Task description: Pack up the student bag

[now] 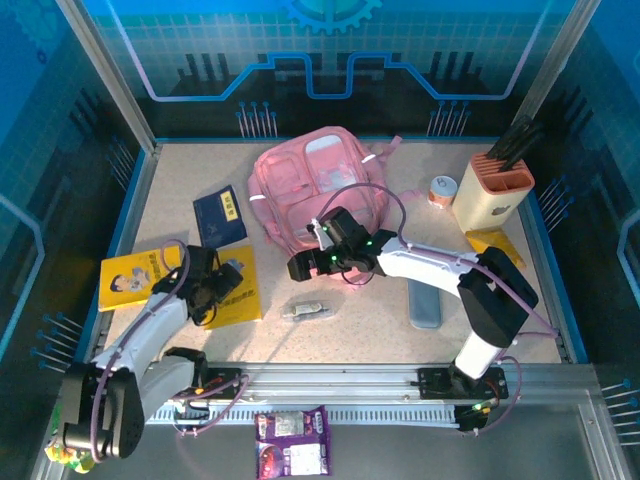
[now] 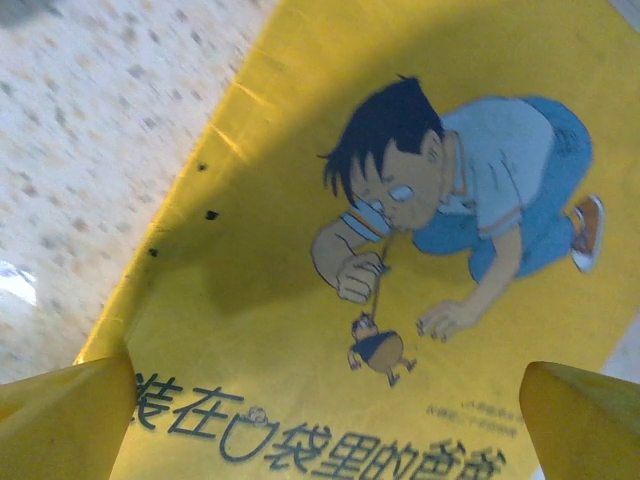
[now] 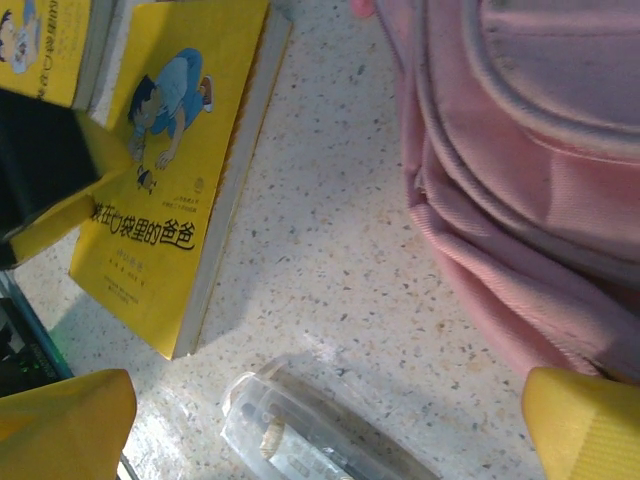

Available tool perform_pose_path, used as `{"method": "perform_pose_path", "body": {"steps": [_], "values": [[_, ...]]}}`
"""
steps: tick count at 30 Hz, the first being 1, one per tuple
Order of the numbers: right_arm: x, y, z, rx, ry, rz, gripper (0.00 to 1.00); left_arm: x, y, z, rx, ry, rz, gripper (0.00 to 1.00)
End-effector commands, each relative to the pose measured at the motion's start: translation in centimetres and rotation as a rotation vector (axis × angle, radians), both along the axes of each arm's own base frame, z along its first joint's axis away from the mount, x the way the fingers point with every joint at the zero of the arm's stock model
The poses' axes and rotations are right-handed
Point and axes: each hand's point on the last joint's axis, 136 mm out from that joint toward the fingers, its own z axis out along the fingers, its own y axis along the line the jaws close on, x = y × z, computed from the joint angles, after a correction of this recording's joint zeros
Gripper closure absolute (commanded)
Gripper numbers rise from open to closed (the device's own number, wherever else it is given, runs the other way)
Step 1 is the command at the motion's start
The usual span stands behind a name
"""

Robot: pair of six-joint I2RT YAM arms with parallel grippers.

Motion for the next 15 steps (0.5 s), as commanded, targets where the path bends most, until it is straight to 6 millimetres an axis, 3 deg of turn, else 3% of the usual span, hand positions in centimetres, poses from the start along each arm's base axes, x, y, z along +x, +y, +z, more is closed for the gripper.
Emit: {"method": "perform_pose_path", "body": {"steps": [1,8,15], "values": [[0.5,0.2,0.0,-0.015,0.021,0.005,0.06,-2.1,-0.7,-0.3,-0.050,0.051,0.028,0.01],[-1.2,3.9,-1.9,-0.021,0.105,0.045,0.23,-1.9,1.9,1.6,0.039,0.018,0.027,0.05],[-2.3,8.3,-3.9,-0.029,0.133,0.100,0.31,-1.6,1.7,0.0,-0.012,0.033,-0.004,0.11]]}}
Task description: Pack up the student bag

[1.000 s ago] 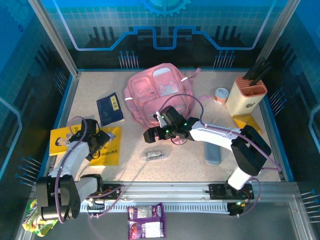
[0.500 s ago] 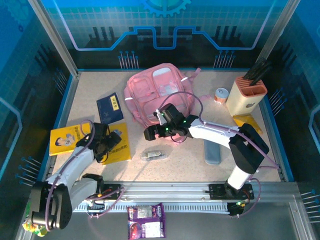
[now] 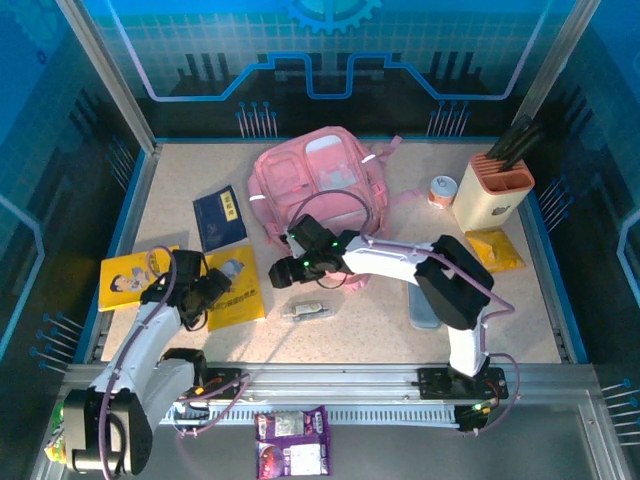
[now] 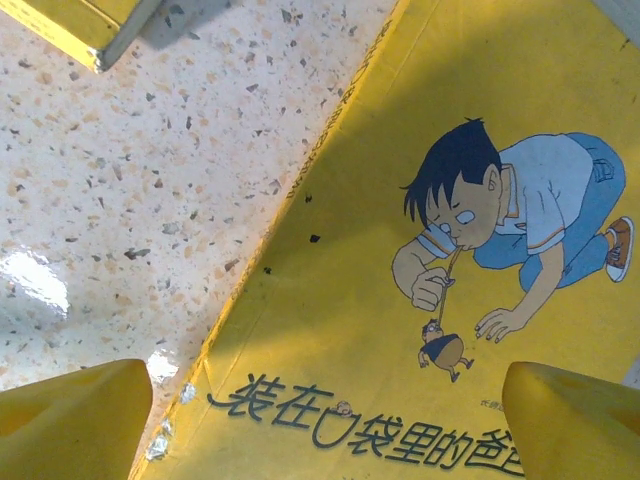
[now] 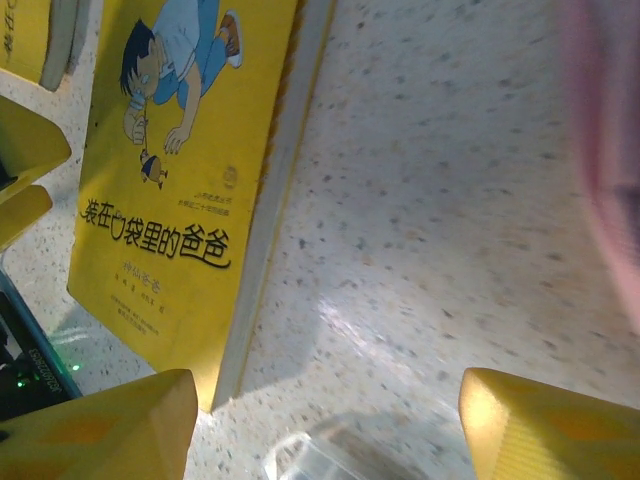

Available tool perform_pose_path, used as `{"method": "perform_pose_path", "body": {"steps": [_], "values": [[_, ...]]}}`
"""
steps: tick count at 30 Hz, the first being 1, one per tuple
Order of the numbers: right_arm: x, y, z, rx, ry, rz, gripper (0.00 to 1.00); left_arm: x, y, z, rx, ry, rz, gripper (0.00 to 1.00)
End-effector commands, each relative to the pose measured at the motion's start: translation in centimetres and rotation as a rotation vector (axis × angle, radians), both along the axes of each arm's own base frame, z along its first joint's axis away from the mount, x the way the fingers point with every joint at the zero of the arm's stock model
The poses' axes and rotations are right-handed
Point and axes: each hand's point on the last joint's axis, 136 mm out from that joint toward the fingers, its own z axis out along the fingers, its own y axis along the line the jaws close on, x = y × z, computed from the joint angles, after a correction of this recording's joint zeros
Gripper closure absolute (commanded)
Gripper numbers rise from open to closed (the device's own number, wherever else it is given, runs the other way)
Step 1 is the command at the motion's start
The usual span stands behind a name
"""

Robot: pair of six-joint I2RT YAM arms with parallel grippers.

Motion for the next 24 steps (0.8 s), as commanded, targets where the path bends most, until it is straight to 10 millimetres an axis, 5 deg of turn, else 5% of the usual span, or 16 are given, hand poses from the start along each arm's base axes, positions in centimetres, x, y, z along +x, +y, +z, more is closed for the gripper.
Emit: {"method": "perform_pose_path", "body": {"steps": [1,7,14,24], "values": [[-0.8,2.5,-0.4,0.010,0.029,0.033,0.32,0.1,-0.9,-0.7,-0.041,0.010,-0.071,0.12],[-1.3,5.0,-1.7,0.000,0.064,0.057,0.29,0.9,-2.8,-0.7,-0.134,-0.039,-0.131,0.20],[-1.2,5.6,-3.5,-0.070,0.092,0.042,0.32,0.3,-4.1,-0.9,-0.201,-0.037,-0.119,0.29],[-1.6,5.9,-4.2,-0.117,0.113,0.045,0.32,-0.4,-3.4,-1.9,-0.161,-0.010,-0.092,0.32]]}}
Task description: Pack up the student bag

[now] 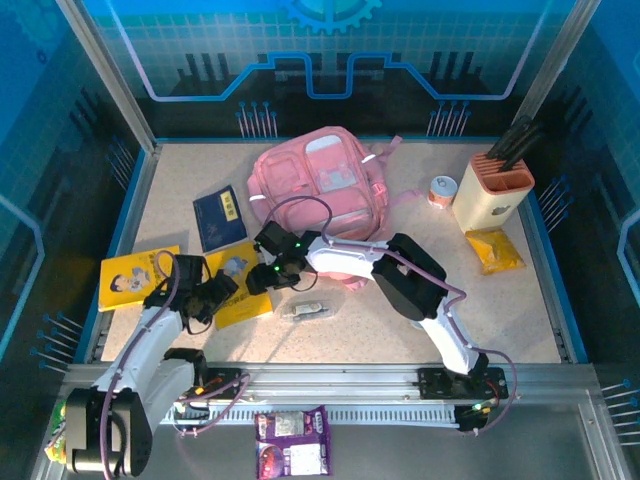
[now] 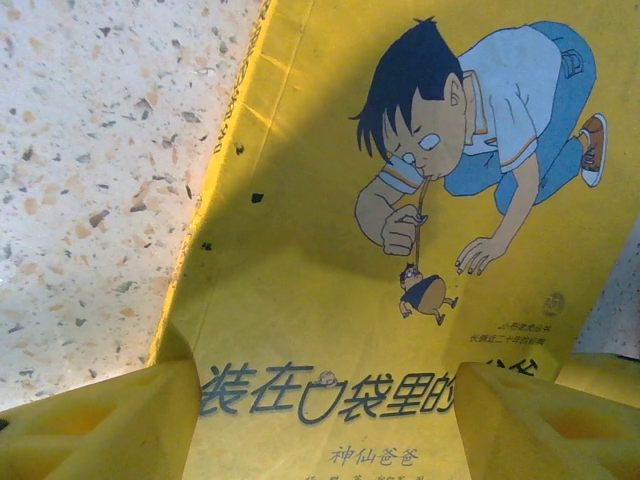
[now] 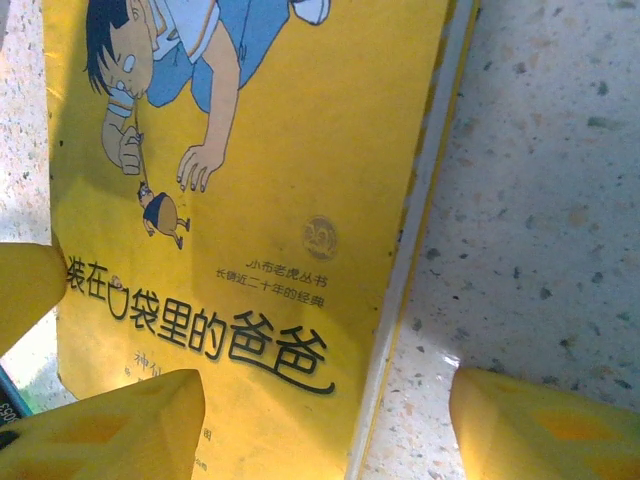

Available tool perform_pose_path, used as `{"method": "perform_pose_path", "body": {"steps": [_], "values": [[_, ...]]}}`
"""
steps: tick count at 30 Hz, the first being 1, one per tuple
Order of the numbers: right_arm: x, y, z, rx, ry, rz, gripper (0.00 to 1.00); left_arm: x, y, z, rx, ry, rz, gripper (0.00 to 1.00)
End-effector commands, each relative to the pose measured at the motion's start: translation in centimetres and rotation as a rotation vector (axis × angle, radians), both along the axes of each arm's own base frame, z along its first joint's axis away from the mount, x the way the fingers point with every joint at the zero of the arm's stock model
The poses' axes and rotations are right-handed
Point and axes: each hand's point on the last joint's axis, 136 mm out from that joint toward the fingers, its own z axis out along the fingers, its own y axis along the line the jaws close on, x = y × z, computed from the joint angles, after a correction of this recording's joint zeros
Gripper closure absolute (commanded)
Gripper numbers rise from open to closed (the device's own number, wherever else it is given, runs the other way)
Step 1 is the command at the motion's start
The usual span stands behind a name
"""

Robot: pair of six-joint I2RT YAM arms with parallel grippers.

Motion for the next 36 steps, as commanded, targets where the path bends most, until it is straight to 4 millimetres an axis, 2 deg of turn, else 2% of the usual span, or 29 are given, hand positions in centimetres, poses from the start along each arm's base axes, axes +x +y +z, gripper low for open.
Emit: {"method": "perform_pose_path", "body": {"steps": [1,11,23,27,30,36], "values": [[-1.3,0.6,-0.4,-0.032,0.024,0.024,0.31,-0.7,-0.5,-1.1,-0.028,0.042,0.004,0.32],[-2.2,2.1,0.1,-0.005,0.054,0.049,0.29,-0.9,-0.5,-1.5,-0.028,0.040,0.000,0.33],[-2.2,2.8,5.0,0.107,0.006,0.070,0.36,-0.9,-0.6,-1.5,-0.032,0.034,0.003,0.35],[-2.2,2.9,6.1,0.142,0.001,0.069,0.43,-0.9,-0.7,-1.7,-0.042,0.026,0.011,0.36],[-2.3,3.1,6.6,0.170,0.009,0.076,0.47,-0.9,-0.7,-1.7,-0.042,0.029,0.008,0.36],[-2.4,2.8,5.9,0.187,0.046,0.064,0.53,-0.8,-0.7,-1.5,-0.039,0.024,0.007,0.36]]}}
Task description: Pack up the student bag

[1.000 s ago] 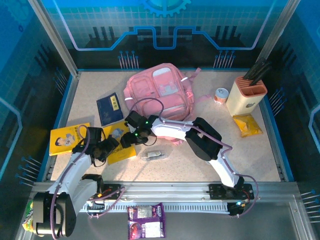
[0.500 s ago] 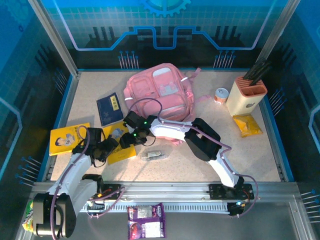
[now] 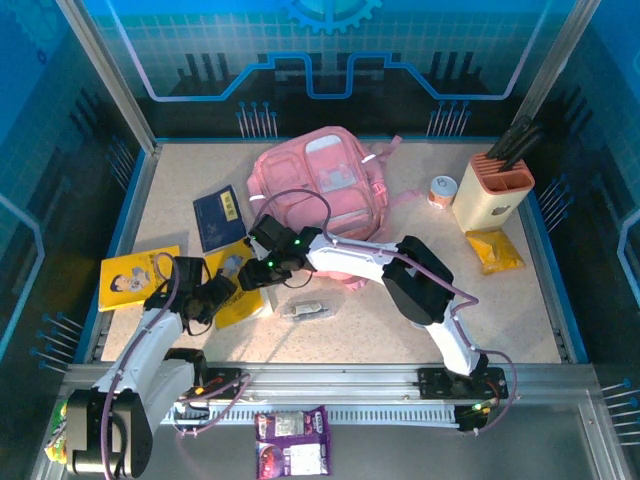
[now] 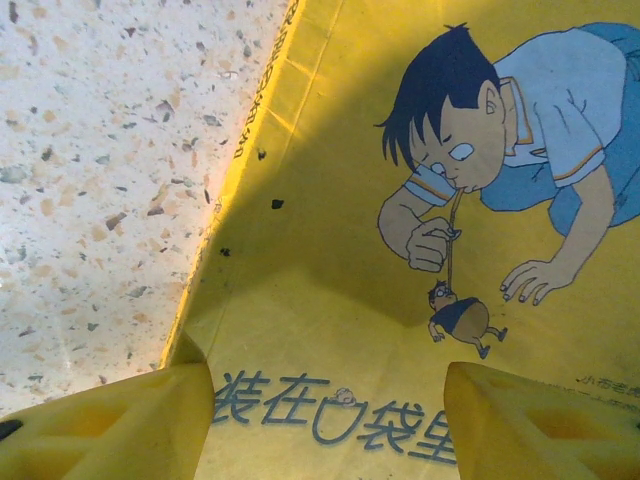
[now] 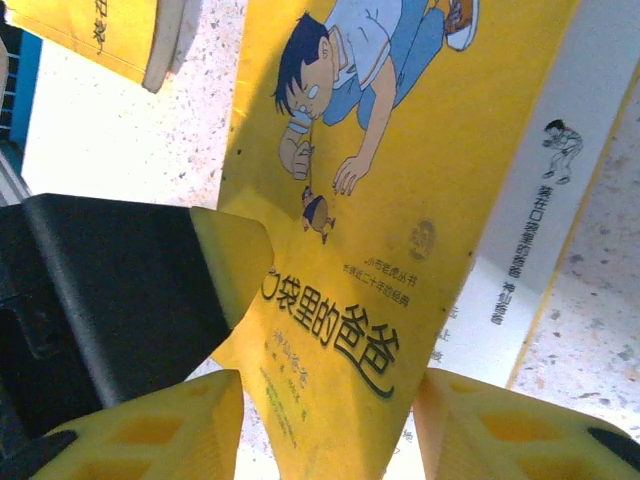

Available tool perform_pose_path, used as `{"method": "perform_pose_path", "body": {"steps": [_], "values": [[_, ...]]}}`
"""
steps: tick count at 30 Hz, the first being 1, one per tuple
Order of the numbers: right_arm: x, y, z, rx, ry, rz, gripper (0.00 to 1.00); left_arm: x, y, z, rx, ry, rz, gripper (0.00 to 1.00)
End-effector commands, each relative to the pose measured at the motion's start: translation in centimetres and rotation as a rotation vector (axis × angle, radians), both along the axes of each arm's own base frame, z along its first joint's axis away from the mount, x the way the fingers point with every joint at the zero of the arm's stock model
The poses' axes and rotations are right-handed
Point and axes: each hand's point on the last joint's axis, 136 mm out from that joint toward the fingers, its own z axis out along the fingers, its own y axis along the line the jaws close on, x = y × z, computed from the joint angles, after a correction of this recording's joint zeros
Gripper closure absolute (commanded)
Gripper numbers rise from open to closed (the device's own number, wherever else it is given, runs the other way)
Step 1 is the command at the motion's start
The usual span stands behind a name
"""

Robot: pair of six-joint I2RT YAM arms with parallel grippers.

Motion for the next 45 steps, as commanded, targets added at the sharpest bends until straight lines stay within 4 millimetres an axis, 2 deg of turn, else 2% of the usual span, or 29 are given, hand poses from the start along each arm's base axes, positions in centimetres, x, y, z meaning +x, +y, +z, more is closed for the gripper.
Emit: {"method": "perform_pose_path", "body": {"steps": [1,5,10,15,21,23,24,30,32,35,38,42,45], "values": [[-1.2,0.7,0.9,0.066,0.057,0.027,0.55,-0.7,-0.9,-1.1,-0.035,0.026,-0.020,0.36],[-0.9,0.1,-0.3,0.013,0.063,0.012,0.59,-0.6,-0.9,-1.0,-0.037,0.026,-0.020,0.36],[-0.9,0.1,-1.3,0.006,0.079,0.008,0.68,-0.6,-1.0,-1.0,-0.039,0.024,-0.020,0.36],[-1.1,0.7,-1.0,0.019,0.092,0.026,0.71,-0.5,-1.0,-0.9,-0.038,0.024,-0.022,0.36],[-0.9,0.4,-2.0,-0.024,0.093,0.022,0.73,-0.4,-1.0,-0.7,-0.039,0.020,-0.021,0.36],[-0.9,0.5,-1.9,-0.017,0.097,0.027,0.76,-0.5,-1.0,-0.8,-0.039,0.022,-0.020,0.36],[-0.9,0.6,-1.7,-0.012,0.094,0.028,0.82,-0.5,-1.0,-0.7,-0.039,0.021,-0.020,0.36],[-0.4,1.0,1.6,0.060,0.028,0.032,0.99,-0.5,-0.8,-0.3,-0.030,0.022,-0.013,0.35],[-0.3,1.3,2.9,0.089,0.009,0.034,1.00,-0.2,-0.9,0.7,-0.040,-0.003,-0.010,0.30],[0.0,1.5,5.6,0.132,-0.037,0.041,1.00,0.1,-0.2,3.0,-0.007,-0.060,0.007,0.25],[0.3,1.4,9.1,0.197,-0.121,0.046,1.00,0.4,0.2,5.6,0.010,-0.113,0.003,0.21],[0.6,0.4,13.6,0.276,-0.194,0.046,1.00,0.4,0.8,8.4,0.030,-0.148,-0.008,0.17],[0.9,-0.8,16.3,0.308,-0.222,0.045,1.00,0.9,0.5,10.7,0.012,-0.205,-0.032,0.13]]}}
